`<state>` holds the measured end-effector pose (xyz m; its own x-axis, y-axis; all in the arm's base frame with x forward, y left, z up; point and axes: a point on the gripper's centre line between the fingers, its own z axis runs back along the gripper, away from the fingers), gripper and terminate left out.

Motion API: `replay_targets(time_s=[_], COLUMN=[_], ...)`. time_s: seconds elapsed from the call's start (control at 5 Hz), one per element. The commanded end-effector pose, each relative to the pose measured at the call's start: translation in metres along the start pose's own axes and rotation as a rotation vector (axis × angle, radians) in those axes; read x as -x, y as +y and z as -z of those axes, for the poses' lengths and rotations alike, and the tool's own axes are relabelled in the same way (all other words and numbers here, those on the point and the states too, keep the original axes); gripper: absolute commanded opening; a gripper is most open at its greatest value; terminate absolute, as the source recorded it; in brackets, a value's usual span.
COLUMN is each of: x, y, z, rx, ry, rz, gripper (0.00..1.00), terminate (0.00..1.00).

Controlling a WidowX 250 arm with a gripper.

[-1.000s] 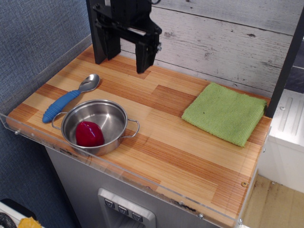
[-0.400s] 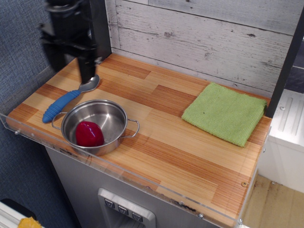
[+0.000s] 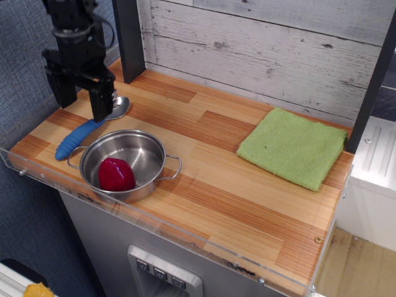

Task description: Put the spoon on the green cloth.

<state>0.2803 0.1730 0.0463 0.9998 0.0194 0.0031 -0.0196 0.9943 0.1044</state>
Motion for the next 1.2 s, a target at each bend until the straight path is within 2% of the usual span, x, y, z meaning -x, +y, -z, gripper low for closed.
replay_targets(time_s=[0.0, 0.2, 0.4, 0.8, 1.0], x=[-0.001, 0.001, 0.002, 0.004, 0.013], y=[0.013, 0.012, 0.007, 0.006, 0.015], z=[0.012, 0.024, 0.032, 0.025, -0.005], rx=[-0.033, -0.050, -0.058, -0.062, -0.063], ry=[0.003, -0.014, -0.049, -0.061, -0.101], rz=[-0.014, -0.006, 0.015, 0.011, -0.038], gripper=[1.00, 1.00, 0.00, 0.00, 0.00], terminate=[0.00, 0.00, 0.00, 0.00, 0.00])
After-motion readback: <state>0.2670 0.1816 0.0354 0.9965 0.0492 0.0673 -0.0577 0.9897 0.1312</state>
